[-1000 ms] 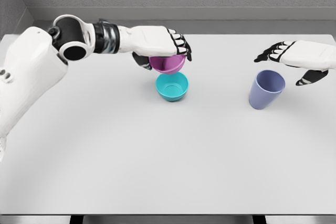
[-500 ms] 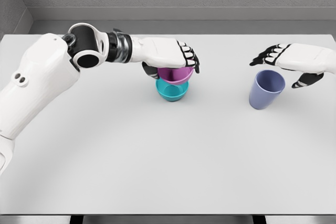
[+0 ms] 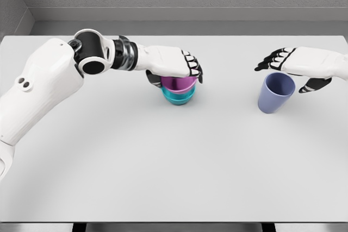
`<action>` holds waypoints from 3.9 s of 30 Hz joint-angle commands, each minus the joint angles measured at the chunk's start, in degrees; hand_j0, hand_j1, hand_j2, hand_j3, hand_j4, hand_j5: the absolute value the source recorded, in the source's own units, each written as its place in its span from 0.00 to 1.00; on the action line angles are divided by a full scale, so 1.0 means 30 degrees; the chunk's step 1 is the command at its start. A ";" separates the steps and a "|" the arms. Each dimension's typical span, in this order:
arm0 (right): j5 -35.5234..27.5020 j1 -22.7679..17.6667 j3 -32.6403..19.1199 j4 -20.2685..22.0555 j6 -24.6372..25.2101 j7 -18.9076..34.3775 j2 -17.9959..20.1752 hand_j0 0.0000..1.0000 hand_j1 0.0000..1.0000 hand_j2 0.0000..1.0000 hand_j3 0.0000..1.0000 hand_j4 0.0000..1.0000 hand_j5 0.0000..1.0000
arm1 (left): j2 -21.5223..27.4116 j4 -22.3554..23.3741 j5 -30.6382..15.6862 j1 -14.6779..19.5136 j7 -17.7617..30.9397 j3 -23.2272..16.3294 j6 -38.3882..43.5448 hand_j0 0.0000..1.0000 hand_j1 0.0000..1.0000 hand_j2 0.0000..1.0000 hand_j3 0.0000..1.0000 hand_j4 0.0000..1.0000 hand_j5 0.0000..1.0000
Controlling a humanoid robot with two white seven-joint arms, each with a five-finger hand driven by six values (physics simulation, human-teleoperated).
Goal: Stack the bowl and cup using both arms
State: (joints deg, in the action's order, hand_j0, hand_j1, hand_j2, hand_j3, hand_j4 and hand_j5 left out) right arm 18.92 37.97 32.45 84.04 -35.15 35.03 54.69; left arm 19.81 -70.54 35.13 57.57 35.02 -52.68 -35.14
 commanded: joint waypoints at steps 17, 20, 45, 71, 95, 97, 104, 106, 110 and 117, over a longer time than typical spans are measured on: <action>-0.0038 0.0000 0.0288 -0.0270 0.0052 -0.0008 0.0021 1.00 1.00 1.00 1.00 1.00 1.00 | -0.0949 0.2213 0.0127 0.0059 -0.0008 -0.0018 0.0047 0.66 0.66 0.66 0.66 0.66 0.66; -0.0038 0.0000 0.0288 -0.0299 0.0052 -0.0008 0.0021 1.00 1.00 1.00 1.00 1.00 1.00 | -0.0920 0.2243 0.0127 0.0000 -0.0008 -0.0018 0.0047 0.66 0.66 0.66 0.66 0.66 0.66; -0.0008 0.0146 0.0580 -0.1090 0.0052 -0.0008 -0.0184 1.00 1.00 1.00 1.00 1.00 1.00 | -0.1272 0.2975 0.0098 0.0000 -0.0008 -0.0135 0.0047 0.68 0.68 0.68 0.68 0.68 0.68; 0.0021 0.0293 0.0756 -0.1413 0.0052 -0.0008 -0.0536 1.00 1.00 1.00 1.00 1.00 1.00 | 0.6372 -0.1975 -0.6610 0.0703 -0.0008 0.1300 0.0047 1.00 1.00 1.00 1.00 1.00 1.00; 0.0109 0.0469 0.1518 -0.2262 0.0052 -0.0008 -0.0975 1.00 1.00 1.00 1.00 1.00 1.00 | 0.8133 -0.2240 -0.7227 -0.2666 -0.0008 0.1974 0.0047 1.00 1.00 1.00 1.00 1.00 1.00; 0.0080 0.0469 0.1518 -0.2262 0.0052 -0.0008 -0.1005 1.00 1.00 1.00 1.00 1.00 1.00 | 0.8133 -0.2240 -0.7227 -0.2666 -0.0008 0.1945 0.0047 1.00 1.00 1.00 1.00 1.00 1.00; 0.0108 0.0498 0.1547 -0.2321 0.0052 -0.0008 -0.1005 1.00 1.00 1.00 1.00 1.00 1.00 | 0.8133 -0.2298 -0.7227 -0.2695 -0.0008 0.2003 0.0047 1.00 1.00 1.00 1.00 1.00 1.00; 0.0109 0.0498 0.1547 -0.2409 0.0052 -0.0008 -0.1005 1.00 1.00 1.00 1.00 1.00 1.00 | 0.8162 -0.2386 -0.7227 -0.2696 -0.0008 0.2003 0.0047 1.00 1.00 1.00 1.00 1.00 1.00; 0.0343 0.0557 0.1547 -0.2438 0.0052 -0.0008 -0.1005 0.95 0.95 0.95 0.95 0.95 0.95 | 0.8191 -0.2386 -0.7227 -0.2725 -0.0008 0.2003 0.0047 1.00 1.00 1.00 1.00 1.00 1.00; 0.0372 0.0586 0.1753 -0.2819 0.0052 -0.0008 -0.1327 0.91 0.91 0.91 0.91 0.91 0.91 | 0.8250 -0.2386 -0.7227 -0.3281 -0.0008 0.2970 0.0047 1.00 1.00 1.00 1.00 1.00 1.00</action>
State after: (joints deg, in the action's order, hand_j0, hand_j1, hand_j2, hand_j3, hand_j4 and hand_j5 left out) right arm 20.18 39.81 37.56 75.97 -35.12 35.01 51.00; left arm 44.49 -77.69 13.80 47.72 35.03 -44.77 -35.16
